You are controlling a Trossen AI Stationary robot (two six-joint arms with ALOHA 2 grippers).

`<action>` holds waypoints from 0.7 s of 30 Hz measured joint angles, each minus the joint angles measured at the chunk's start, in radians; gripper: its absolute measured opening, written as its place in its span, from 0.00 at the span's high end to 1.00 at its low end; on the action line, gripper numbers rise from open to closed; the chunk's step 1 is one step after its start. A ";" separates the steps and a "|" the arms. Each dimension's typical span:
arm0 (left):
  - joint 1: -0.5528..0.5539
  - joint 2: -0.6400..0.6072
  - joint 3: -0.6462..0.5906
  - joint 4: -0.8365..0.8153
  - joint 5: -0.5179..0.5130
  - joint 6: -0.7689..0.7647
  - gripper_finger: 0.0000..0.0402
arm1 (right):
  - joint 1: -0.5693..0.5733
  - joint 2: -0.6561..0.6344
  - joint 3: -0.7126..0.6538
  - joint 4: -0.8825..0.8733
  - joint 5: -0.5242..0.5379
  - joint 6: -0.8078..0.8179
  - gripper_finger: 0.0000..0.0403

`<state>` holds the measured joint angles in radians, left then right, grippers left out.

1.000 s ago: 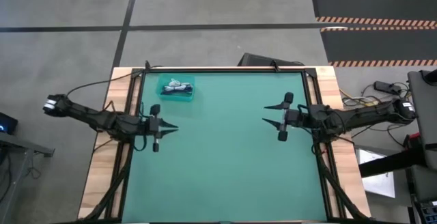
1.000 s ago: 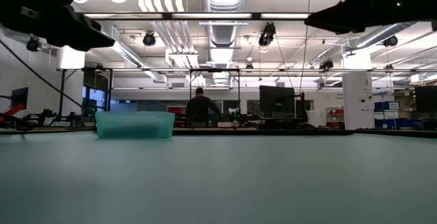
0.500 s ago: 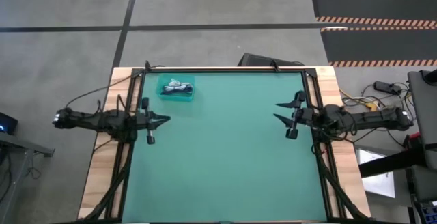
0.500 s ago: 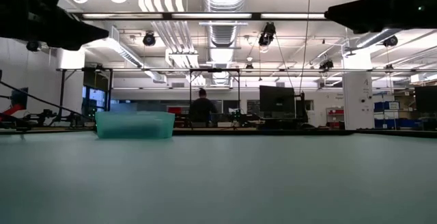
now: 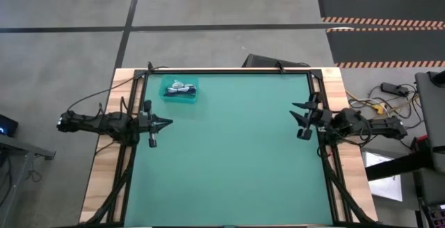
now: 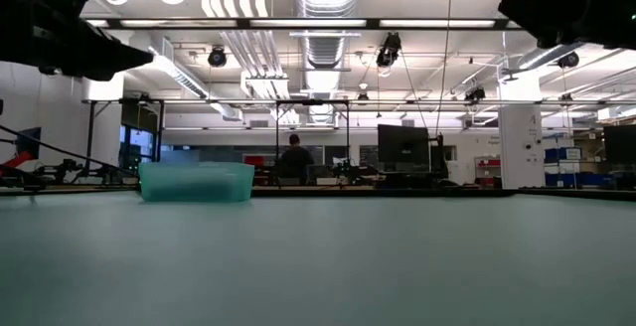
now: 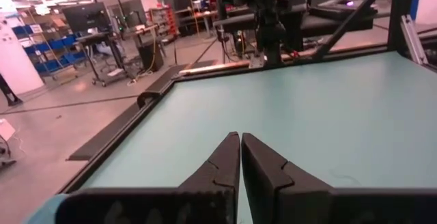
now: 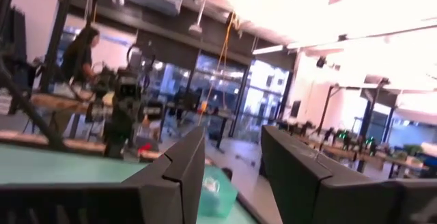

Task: Pick and place USB-C Cables
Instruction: Return to Home Position

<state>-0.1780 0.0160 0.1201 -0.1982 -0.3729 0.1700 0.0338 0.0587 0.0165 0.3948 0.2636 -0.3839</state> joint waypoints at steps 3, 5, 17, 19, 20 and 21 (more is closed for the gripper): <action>0.000 0.006 -0.005 -0.001 0.000 0.000 1.00 | 0.000 -0.040 -0.004 -0.002 0.000 -0.011 0.68; 0.000 0.010 -0.008 0.005 -0.004 0.000 1.00 | 0.000 -0.059 -0.004 0.001 0.000 -0.018 0.69; 0.000 0.017 -0.011 0.003 -0.012 -0.006 1.00 | 0.000 -0.051 -0.005 0.039 -0.003 -0.004 0.73; 0.000 0.018 -0.011 0.002 -0.012 -0.006 1.00 | 0.000 -0.050 -0.004 0.033 0.011 -0.008 0.73; 0.000 0.017 -0.011 0.001 -0.012 -0.006 1.00 | 0.000 -0.048 -0.005 0.028 0.020 -0.012 0.74; 0.000 0.019 -0.011 0.003 -0.012 -0.006 1.00 | 0.000 -0.043 -0.004 0.026 0.025 -0.014 0.74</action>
<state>-0.1780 0.0353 0.1089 -0.1951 -0.3851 0.1642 0.0338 0.0154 0.0123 0.4205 0.2885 -0.3984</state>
